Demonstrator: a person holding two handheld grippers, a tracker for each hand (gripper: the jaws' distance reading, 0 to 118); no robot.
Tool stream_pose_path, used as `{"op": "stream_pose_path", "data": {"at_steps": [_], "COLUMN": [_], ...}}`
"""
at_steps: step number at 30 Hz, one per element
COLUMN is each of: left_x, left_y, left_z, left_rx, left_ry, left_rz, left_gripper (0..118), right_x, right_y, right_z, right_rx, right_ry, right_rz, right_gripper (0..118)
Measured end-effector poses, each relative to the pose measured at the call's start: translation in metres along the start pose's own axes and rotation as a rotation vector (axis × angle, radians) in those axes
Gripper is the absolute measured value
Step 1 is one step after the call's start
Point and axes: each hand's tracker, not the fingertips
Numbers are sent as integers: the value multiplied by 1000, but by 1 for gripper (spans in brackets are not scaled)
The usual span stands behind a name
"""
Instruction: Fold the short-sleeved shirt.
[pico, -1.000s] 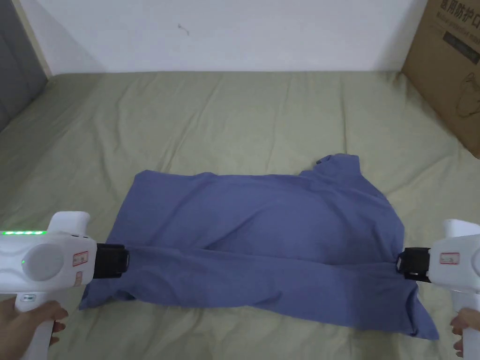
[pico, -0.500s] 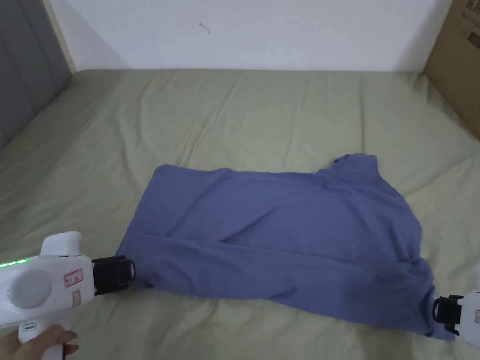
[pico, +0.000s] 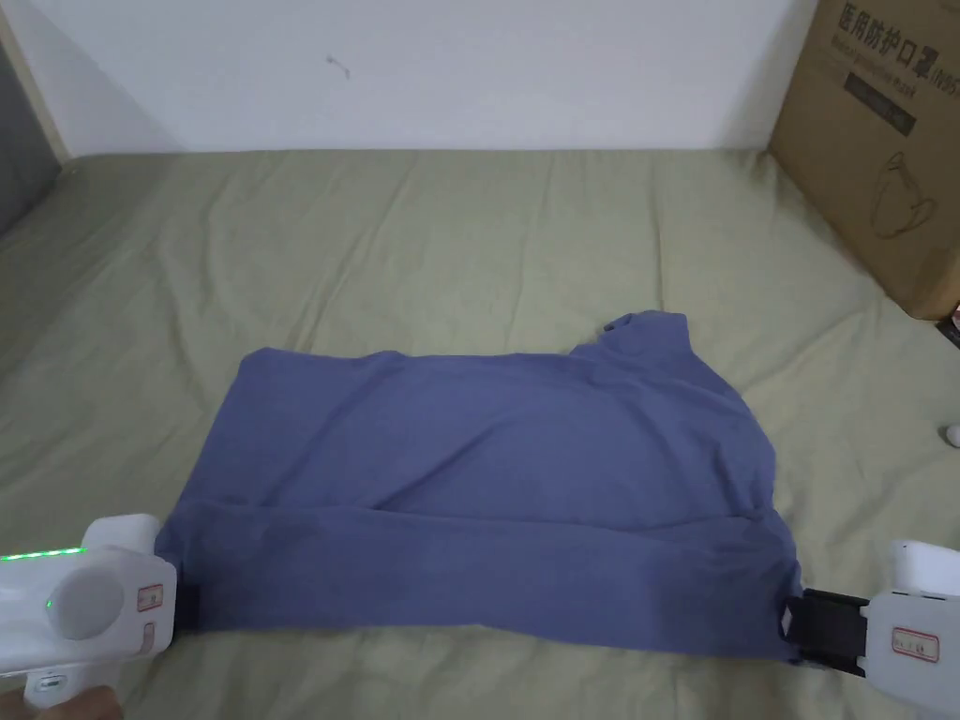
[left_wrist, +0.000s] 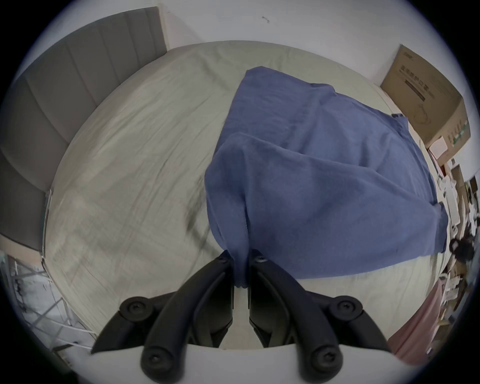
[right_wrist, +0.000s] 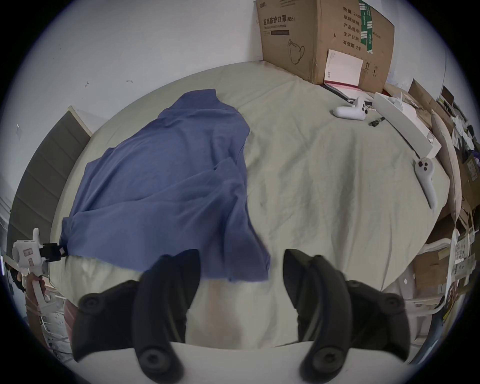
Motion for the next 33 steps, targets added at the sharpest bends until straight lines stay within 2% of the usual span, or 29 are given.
{"op": "stream_pose_path", "data": {"at_steps": [4,5,6,7,8,9,10,11,12,20,24,28,29,30,31,32,33], "left_x": [-9,-11,-13,-12,-9,-8,-8,-8,-8,-19,-10,-1,-1,-1,-3,-6,-7], "left_y": [-1,-1,0,-2,-4,-4,-4,-3,-2,-20,-62,-98,-100,-99,-96,-91,-86], "left_z": [0,0,-1,1,4,8,11,15,17,68,68,43,41,44,49,53,58], "left_rx": [3,0,-4,-5,-7,-6,2,3,4,37,-31,-89,-92,-108,-90,-74,-52], "left_ry": [-25,-31,-35,-39,-39,-34,-33,-32,-30,-54,-47,-14,-15,-2,9,8,4], "left_rz": [40,51,52,51,50,34,21,12,-1,-40,-67,-111,-101,-75,-57,-49,-36], "left_gripper": [9,9,9,9,9,9,9,9,9,9,8,9,13,30,49,74,97], "right_x": [5,4,4,2,-2,-7,-4,-4,-4,17,27,30,30,27,22,19,16], "right_y": [6,2,-2,-5,-3,2,6,9,15,24,0,-36,-40,-40,-39,-38,-33], "right_z": [-37,-51,-65,-66,-54,-43,-42,-38,-37,14,28,14,11,9,10,12,15], "right_rx": [-72,-121,-175,-143,-114,-108,-84,-80,-94,-36,-79,-128,-134,-154,-164,-142,-124], "right_ry": [16,3,-9,-31,-36,-34,-17,7,-14,23,-9,-26,-25,-31,-48,-76,-82], "right_rz": [-42,-46,-38,-41,-41,-12,-4,-23,-15,-31,17,21,12,9,22,62,97], "right_gripper": [70,64,49,49,44,21,7,7,7,7,7,7,7,12,25,48,77]}}
